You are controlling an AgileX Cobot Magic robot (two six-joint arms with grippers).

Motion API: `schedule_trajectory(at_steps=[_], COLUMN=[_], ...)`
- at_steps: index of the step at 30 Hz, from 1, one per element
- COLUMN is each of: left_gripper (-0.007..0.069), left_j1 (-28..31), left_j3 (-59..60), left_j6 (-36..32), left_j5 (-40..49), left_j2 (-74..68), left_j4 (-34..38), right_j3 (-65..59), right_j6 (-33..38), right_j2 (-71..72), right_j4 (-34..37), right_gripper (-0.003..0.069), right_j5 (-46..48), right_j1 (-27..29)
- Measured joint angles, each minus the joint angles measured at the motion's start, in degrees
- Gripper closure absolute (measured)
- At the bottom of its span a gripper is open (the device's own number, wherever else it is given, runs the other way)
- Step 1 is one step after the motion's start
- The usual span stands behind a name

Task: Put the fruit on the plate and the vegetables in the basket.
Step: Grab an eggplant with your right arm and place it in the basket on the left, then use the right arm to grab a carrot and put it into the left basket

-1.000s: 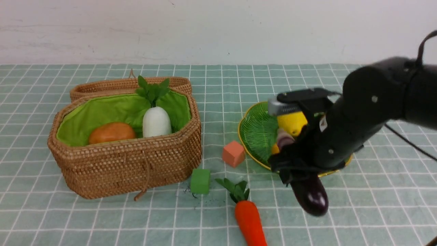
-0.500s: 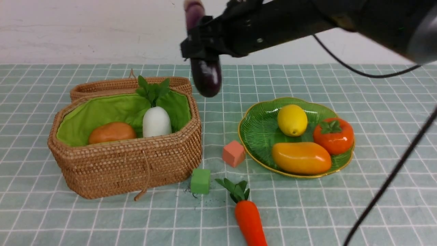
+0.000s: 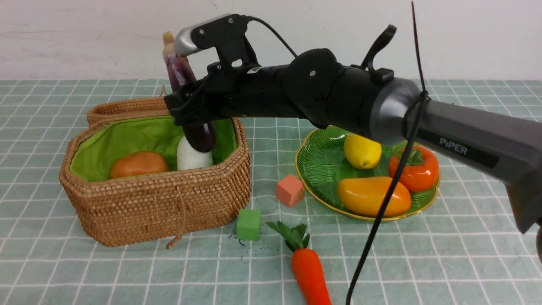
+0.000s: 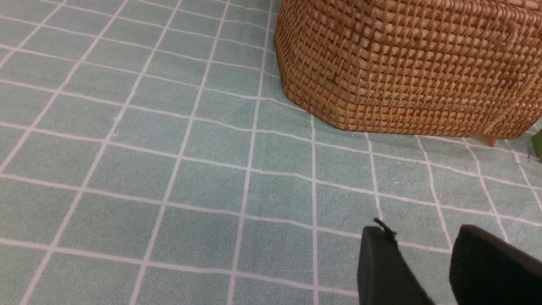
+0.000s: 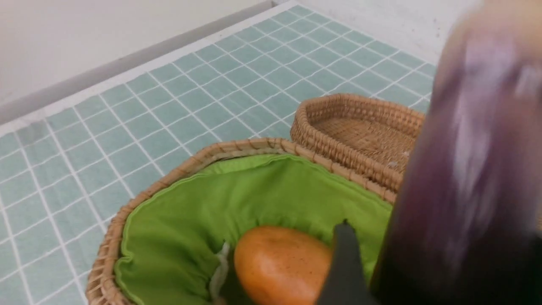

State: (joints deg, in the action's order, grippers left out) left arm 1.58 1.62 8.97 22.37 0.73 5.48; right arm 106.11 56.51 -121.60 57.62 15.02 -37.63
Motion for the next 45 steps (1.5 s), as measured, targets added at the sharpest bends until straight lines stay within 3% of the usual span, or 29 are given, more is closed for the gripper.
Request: schedule_trajectory(at_steps=[4,6,12,15,18,20,22,25,31,40,42,45], left_gripper=[0.0386,0.0386,0.0386,0.0386,0.0386,0.0386,0.0386,0.0386,0.0386,0.0386,0.0386,0.0386], left_j1=[0.0,0.0,0.0,0.0,0.0,0.0,0.0,0.0,0.0,0.0,0.0,0.0], left_j3=[0.0,0.0,0.0,0.0,0.0,0.0,0.0,0.0,0.0,0.0,0.0,0.0], left_j6=[0.0,0.0,0.0,0.0,0.0,0.0,0.0,0.0,0.0,0.0,0.0,0.0], left_j5=[0.0,0.0,0.0,0.0,0.0,0.0,0.0,0.0,0.0,0.0,0.0,0.0], left_j2=[0.0,0.0,0.0,0.0,0.0,0.0,0.0,0.0,0.0,0.0,0.0,0.0], left_j4=[0.0,0.0,0.0,0.0,0.0,0.0,0.0,0.0,0.0,0.0,0.0,0.0], right_j3=[0.0,0.0,0.0,0.1,0.3,0.4,0.4,-2.2,-12.6,-28.5,-29.7,-30.6], right_j6=[0.2,0.2,0.2,-2.2,-8.9,-21.8,-26.6,-44.0,-59.8,-65.4,-65.4,-63.3], right_j2=[0.0,0.0,2.4,5.7,7.7,9.3,9.5,9.8,9.8,9.4,9.1,9.0], right_j4=[0.1,0.2,-2.2,-7.5,-13.4,-24.4,-29.6,-40.7,-44.4,-45.3,-45.3,-45.7], right_gripper=[0.0025,0.0001,0.0034,0.0080,0.0092,0.0095,0.0095,0.0097,0.0097,0.0106,0.0124,0.0260], right_j5=[0.8,2.8,17.4,29.0,37.2,45.3,49.1,54.7,51.7,34.3,33.0,31.9], right_j1=[0.0,0.0,0.0,-0.1,-0.1,-0.1,-0.1,-0.1,-0.1,-0.1,-0.1,-0.1])
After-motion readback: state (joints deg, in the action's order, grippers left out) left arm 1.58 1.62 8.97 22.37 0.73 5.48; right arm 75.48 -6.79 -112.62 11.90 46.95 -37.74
